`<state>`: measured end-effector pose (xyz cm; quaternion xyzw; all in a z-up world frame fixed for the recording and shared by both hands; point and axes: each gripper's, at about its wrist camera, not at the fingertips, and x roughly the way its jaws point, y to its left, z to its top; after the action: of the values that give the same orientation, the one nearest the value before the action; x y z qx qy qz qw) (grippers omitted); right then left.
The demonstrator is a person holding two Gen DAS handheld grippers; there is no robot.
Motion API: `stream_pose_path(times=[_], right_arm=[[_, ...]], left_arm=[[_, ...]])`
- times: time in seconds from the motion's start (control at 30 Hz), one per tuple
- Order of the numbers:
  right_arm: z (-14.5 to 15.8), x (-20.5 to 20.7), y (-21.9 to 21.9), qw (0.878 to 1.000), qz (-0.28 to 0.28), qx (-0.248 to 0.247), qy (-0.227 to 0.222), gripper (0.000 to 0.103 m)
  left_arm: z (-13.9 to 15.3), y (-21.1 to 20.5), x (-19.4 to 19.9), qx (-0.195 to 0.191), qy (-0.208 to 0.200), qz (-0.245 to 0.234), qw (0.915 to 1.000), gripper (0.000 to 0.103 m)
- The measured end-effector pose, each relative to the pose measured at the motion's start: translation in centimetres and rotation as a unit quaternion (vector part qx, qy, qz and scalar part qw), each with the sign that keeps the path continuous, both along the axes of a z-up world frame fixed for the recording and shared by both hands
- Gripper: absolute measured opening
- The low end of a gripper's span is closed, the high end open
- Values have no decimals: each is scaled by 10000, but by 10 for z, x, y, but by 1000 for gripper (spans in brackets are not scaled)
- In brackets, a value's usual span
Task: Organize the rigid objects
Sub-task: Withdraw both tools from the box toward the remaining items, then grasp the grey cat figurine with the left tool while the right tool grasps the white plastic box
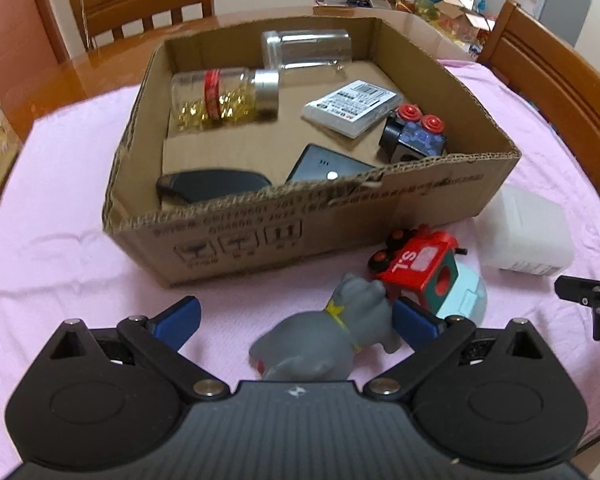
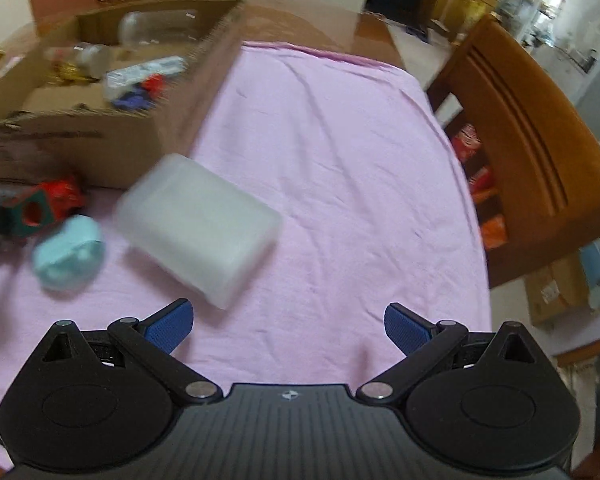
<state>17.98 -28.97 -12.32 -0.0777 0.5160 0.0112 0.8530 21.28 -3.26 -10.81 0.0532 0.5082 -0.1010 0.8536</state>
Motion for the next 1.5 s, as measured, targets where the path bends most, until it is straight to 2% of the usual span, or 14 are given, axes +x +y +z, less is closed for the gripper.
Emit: stream_pose_path(times=[0.07, 0.2, 0.3, 0.5, 0.6, 0.93, 1.13, 1.27, 1.37, 1.5], right_arm=[[8, -2, 5, 9998, 128, 161, -50, 103], [27, 2, 18, 9982, 245, 407, -354, 103], [34, 13, 32, 9965, 243, 465, -643, 103], [16, 35, 60, 9954, 151, 60, -940, 103], [6, 34, 60, 9968, 69, -104, -791, 103], [-9, 12, 22, 9994, -197, 206, -212, 103], [-19, 17, 22, 9998, 47, 149, -86, 103], [-22, 23, 18, 9991, 213, 364, -17, 103], [-23, 30, 16, 9987, 285, 416, 65, 103], [-21, 33, 21, 9986, 415, 296, 131, 103]], left_arm=[[-1, 6, -5, -8, 87, 32, 10000, 101], [-7, 21, -18, 291, 154, 5, 9995, 102], [-7, 32, -22, 35, 227, 14, 9997, 102], [-4, 31, -21, 72, 105, -52, 9999, 102], [-6, 31, -18, 64, 107, -81, 9999, 102], [-15, 26, -19, 168, 127, -16, 9998, 102], [-18, 36, -23, -45, 204, 44, 9998, 102], [-20, 36, -20, -58, 179, -7, 9998, 101], [-18, 35, -17, -134, 281, 117, 9994, 97], [-12, 31, -14, -243, 318, 325, 9987, 97]])
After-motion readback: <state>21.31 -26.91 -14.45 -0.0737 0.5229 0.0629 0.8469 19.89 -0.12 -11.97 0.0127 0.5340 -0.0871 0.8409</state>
